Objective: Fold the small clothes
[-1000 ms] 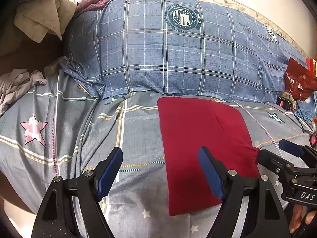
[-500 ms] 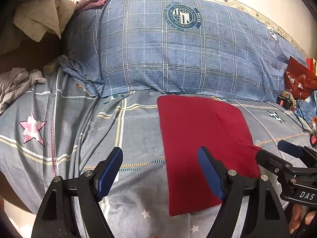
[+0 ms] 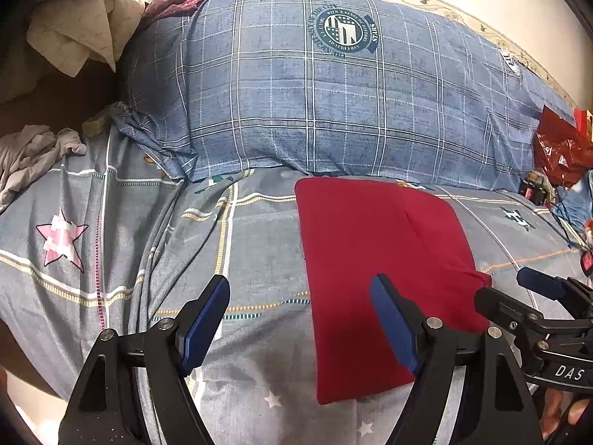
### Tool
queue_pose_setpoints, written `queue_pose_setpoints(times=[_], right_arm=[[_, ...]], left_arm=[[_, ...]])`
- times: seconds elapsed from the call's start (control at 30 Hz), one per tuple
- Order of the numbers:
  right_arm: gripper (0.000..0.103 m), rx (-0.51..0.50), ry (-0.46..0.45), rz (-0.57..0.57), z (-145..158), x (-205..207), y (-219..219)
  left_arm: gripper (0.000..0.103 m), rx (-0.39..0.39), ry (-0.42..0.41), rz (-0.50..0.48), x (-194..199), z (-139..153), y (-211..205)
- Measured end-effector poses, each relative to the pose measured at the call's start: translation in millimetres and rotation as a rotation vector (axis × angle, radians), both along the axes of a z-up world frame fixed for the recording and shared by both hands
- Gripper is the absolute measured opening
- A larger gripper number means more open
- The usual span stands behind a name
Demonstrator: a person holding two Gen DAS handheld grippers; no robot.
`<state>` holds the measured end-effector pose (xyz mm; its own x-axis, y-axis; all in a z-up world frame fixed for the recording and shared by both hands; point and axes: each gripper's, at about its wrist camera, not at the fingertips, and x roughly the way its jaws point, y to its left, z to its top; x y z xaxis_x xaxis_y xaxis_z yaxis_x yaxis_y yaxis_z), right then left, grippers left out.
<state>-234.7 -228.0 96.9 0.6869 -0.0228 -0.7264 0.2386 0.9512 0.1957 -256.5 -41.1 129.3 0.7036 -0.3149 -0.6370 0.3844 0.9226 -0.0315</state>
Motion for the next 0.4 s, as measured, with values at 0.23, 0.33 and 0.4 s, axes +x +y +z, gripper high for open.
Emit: queue_pose_setpoints(times=[0.23,0.33,0.4], right_arm=[[0.093,-0.002,0.002,0.004,-0.3,0.6,2.9],[0.093,-0.001,0.004,0.003,-0.8,0.7,2.9],[0.093,-0.002,0.005,0.003,-1.7,1.2,2.9]], left_arm=[[0.078,-0.01,0.006,0.003,1.4,-1.1,-1.3],[0.078,-0.017,0.004,0.002,2.7,-3.2,-0.1],[0.078,-0.023,0.016,0.005,6.0,-6.1,1.5]])
